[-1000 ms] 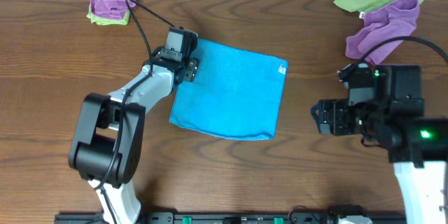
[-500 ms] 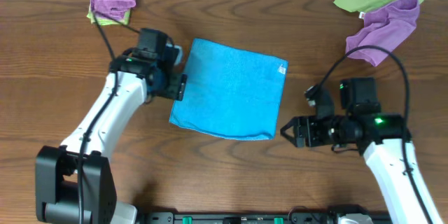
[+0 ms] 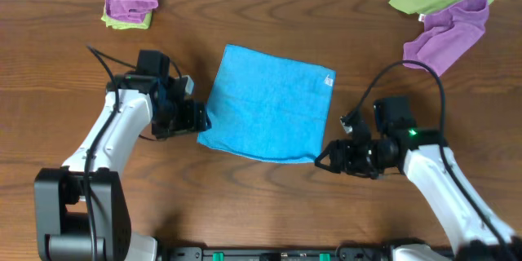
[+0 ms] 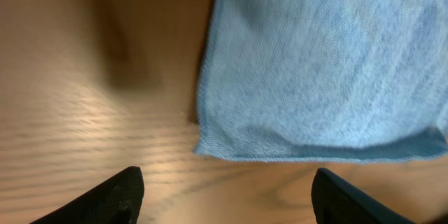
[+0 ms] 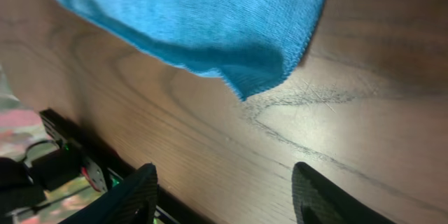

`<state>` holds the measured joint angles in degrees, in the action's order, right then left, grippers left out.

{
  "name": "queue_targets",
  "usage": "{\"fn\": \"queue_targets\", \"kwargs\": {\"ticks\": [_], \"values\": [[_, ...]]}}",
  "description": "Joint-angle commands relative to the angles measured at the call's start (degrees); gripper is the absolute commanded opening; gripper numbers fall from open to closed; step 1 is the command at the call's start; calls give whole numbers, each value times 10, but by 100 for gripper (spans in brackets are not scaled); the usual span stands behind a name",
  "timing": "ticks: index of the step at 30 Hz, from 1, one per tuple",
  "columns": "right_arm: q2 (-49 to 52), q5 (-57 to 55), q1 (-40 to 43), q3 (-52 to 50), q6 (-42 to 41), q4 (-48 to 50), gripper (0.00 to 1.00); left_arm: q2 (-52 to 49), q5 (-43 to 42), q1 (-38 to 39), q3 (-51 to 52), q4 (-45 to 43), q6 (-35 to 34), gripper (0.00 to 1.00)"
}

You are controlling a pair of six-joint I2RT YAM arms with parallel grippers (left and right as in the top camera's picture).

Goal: Fold the cloth

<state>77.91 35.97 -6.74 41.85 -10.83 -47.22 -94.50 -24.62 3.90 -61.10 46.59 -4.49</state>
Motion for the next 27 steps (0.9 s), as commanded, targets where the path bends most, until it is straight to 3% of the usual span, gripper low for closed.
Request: {"fn": "queue_targets", "kwargs": {"ticks": [1, 9, 17, 27], "values": [[42, 31, -5, -4, -31, 9, 59, -7, -36, -2, 12, -2, -44, 79], [118, 50, -5, -4, -51, 42, 52, -7, -33, -1, 40, -22, -84, 78], [122, 50, -5, -4, -85, 82, 53, -7, -33, -1, 89, -80, -103, 78], [142, 50, -16, -4, -119, 107, 47, -7, -28, -1, 94, -83, -106, 78]]}}
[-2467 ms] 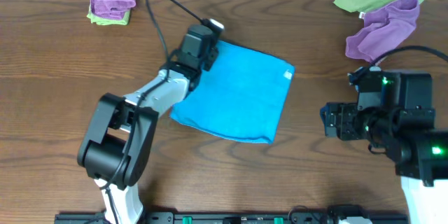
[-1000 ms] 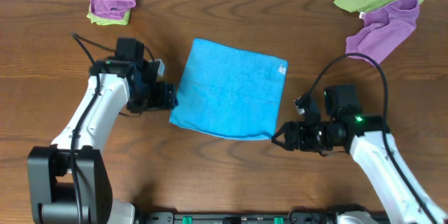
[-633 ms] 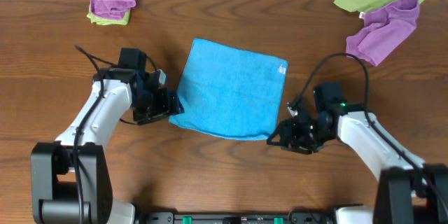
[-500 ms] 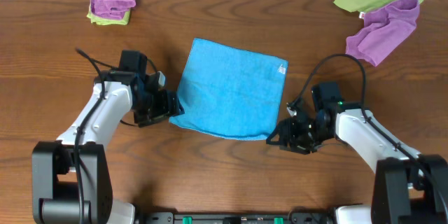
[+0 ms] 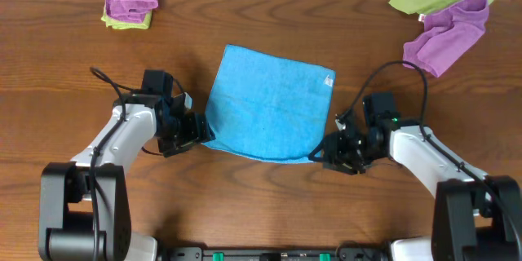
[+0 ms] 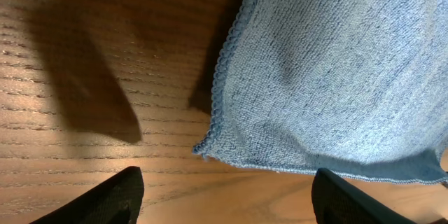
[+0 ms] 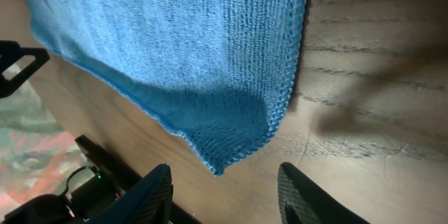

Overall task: Fold the cloth
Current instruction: 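Grip both side edges of the blue cloth and stretch it flat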

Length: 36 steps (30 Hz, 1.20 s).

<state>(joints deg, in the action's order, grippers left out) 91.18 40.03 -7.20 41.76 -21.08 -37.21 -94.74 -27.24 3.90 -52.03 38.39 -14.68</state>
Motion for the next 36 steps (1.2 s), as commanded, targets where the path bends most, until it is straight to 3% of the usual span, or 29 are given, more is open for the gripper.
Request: {"fn": "queue_targets", "kwargs": {"ticks": [1, 3, 5, 6, 13, 22, 36], "values": [[10, 9, -16, -3, -17, 21, 45, -5, -2, -1, 3, -1, -4, 78], [10, 9, -24, -3, -33, 63, 34, -5, -2, -1, 3, -1, -4, 78], [10, 9, -27, -2, -53, 97, 9, -5, -2, -1, 3, -1, -3, 78], [10, 10, -27, -2, -57, 107, 2, -5, -2, -1, 3, -1, -3, 78], [10, -2, -35, -1, -59, 113, 2, -5, 8, -1, 3, -5, -3, 79], [12, -95, -109, -2, -61, 109, 2, -5, 9, -1, 3, -8, -3, 79], [12, -148, -111, -2, -61, 41, 2, -5, 9, -1, 3, -7, 1, 78]]}}
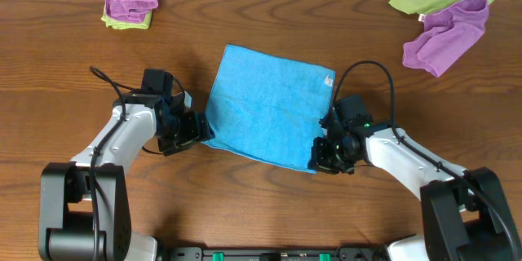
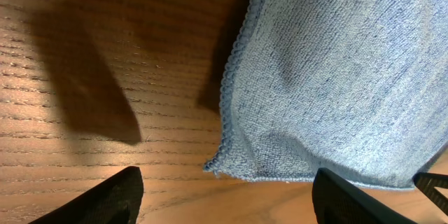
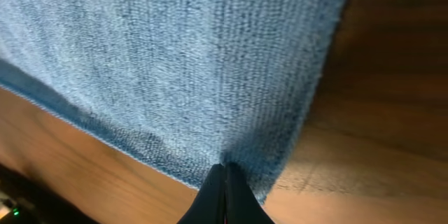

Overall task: Fold the cloth
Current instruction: 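Grip both side edges of the blue cloth and stretch it flat, then adjust both grippers along the lower side edges of the blue cloth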

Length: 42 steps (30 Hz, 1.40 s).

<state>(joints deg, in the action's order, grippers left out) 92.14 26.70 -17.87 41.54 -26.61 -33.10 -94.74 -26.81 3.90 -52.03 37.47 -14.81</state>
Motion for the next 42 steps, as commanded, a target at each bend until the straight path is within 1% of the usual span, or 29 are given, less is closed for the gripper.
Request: {"fn": "queue_targets", "kwargs": {"ticks": [1, 9, 16, 20, 26, 32, 36, 42], "values": [[2, -17, -4, 0, -6, -1, 2, -5, 4, -1, 3, 2, 3, 78], [14, -44, -19, -1, -6, -1, 2, -5, 2, -1, 3, 4, 2, 78], [69, -45, -23, -1, -6, 3, 2, -5, 2, -1, 3, 6, 2, 79], [79, -94, -22, -1, -6, -8, 1, -5, 2, -1, 3, 6, 2, 79], [79, -150, 3, 5, -6, -45, 1, -5, 2, -1, 3, 6, 2, 78], [78, -199, 49, 23, -5, -78, 1, -5, 2, -1, 3, 5, 2, 78], [78, -231, 76, 60, 20, -102, 1, -5, -14, -1, 3, -1, 5, 79], [78, -254, 85, 120, 44, -132, 1, -5, -24, 16, 3, -10, 6, 78]]}}
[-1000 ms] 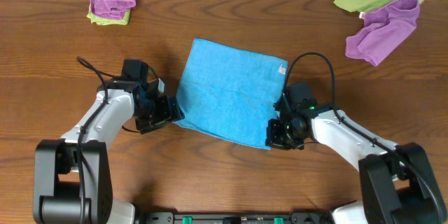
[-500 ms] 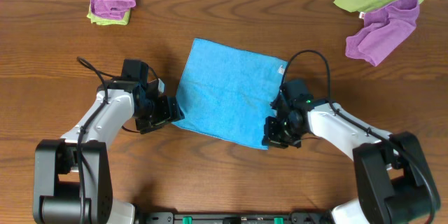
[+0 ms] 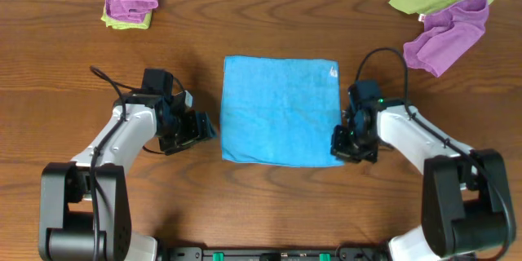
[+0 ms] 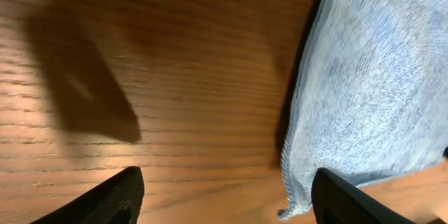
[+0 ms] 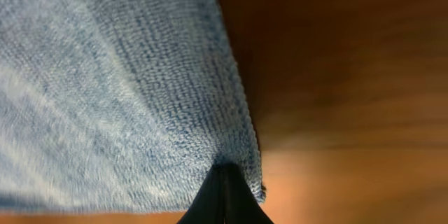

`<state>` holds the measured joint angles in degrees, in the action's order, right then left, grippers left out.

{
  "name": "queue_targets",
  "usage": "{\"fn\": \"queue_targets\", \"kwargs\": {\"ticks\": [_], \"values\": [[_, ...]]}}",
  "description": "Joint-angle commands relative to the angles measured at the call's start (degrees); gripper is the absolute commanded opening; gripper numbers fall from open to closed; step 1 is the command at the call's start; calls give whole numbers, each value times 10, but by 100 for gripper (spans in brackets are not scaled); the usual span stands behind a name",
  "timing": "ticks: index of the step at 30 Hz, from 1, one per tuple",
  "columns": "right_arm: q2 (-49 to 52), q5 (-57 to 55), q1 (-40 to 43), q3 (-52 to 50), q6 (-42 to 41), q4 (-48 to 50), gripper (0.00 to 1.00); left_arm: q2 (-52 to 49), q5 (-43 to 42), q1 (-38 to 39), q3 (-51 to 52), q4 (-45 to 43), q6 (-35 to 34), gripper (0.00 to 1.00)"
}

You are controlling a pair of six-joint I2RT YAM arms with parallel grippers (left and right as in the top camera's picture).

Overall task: Fold the cloth
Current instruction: 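Adjust both grippers along the lower side edges of the blue cloth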

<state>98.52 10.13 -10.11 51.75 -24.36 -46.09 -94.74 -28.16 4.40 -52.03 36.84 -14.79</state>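
Observation:
The blue cloth [image 3: 281, 111] lies flat and square to the table in the middle of the overhead view, a small white tag at its far right corner. My right gripper [image 3: 339, 148] is shut on the cloth's near right corner [image 5: 234, 157], fingers pressed together. My left gripper [image 3: 209, 130] stands open just left of the cloth's near left corner, and its wrist view shows the cloth's edge [image 4: 301, 147] running down toward the right finger [image 4: 350, 199], with bare wood between the fingers.
A folded purple cloth on a green one sits at the far left. A crumpled purple cloth [image 3: 447, 37] and a green one lie at the far right. Wooden table [image 3: 73, 73] all around.
The right gripper, shut on the near right corner, has moved right, and the cloth now lies squared up instead of skewed. Its left edge has shifted away from the open left gripper.
Both grippers were open at the skewed cloth's near corners. Then they stood closer to those corners, open. Then the right gripper was shut on the near right corner. Now the cloth lies straightened, the right gripper still holding it, the left open.

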Motion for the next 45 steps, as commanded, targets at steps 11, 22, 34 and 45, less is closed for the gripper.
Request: {"fn": "queue_targets", "kwargs": {"ticks": [11, 22, 34, 45], "values": [[14, 45, 6, 32, 28, -11, 2, -5, -65, 28, 3, -37, -27, 79], [-21, 85, 6, 48, 71, -36, 2, -5, -60, 62, 3, -13, -36, 75], [-127, 138, 104, 48, 178, -82, 39, -5, -118, 62, 49, -17, -36, 75], [-127, 195, 163, -40, 219, -25, 39, -5, -167, 64, 122, -140, -101, 75]]}}
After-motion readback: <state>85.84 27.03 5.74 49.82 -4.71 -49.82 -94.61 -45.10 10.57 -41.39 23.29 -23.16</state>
